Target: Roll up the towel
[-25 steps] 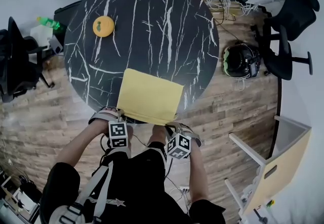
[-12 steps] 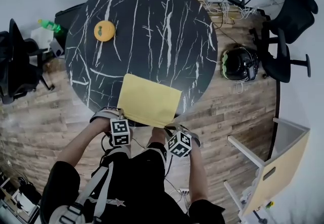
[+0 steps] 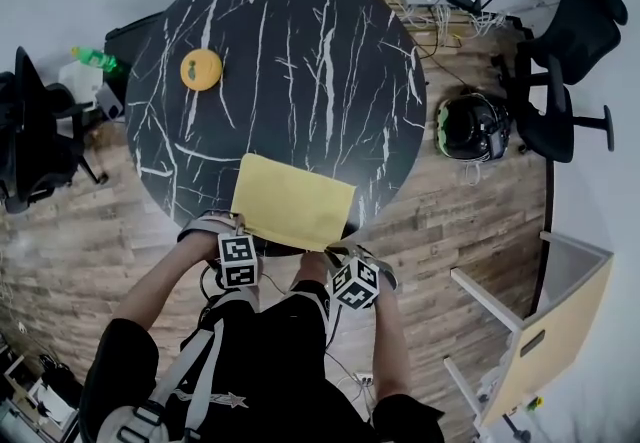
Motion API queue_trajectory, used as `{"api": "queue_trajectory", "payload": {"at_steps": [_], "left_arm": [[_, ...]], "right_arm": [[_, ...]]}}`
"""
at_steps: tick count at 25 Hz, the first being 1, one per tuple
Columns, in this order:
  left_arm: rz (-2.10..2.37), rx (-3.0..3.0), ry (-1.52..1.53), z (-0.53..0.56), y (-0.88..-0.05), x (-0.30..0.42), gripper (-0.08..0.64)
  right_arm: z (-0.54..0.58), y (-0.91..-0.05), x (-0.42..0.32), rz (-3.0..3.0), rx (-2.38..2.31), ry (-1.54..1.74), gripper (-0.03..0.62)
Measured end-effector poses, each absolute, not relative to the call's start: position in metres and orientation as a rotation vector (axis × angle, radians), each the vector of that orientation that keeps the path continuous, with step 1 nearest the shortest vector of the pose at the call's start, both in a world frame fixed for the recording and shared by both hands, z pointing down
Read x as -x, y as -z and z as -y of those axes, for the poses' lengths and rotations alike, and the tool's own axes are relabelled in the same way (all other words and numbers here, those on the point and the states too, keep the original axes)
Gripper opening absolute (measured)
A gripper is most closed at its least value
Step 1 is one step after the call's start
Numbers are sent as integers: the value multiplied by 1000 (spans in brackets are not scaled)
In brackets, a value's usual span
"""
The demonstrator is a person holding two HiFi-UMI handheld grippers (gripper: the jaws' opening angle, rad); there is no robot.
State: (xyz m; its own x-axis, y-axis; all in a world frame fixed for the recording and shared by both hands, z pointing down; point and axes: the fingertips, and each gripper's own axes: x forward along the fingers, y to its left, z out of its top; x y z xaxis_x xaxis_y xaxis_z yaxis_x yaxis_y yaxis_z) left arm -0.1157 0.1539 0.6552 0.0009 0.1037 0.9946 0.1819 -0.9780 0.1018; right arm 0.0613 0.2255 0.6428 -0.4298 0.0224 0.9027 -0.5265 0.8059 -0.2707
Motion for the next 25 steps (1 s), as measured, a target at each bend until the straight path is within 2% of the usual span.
{"api": "queue_trajectory", "payload": {"at_steps": [13, 19, 25], "left_arm": [[251, 2186, 2144, -132, -662, 107, 31], [173, 2212, 2116, -121, -662, 106, 104], [151, 2191, 2098, -121, -662, 105, 106]], "right_arm": [[-205, -657, -69, 1891, -428, -605, 23], [-202, -658, -71, 1881, -481, -602, 49], [-200, -659, -72, 1870, -499, -597, 62]]}}
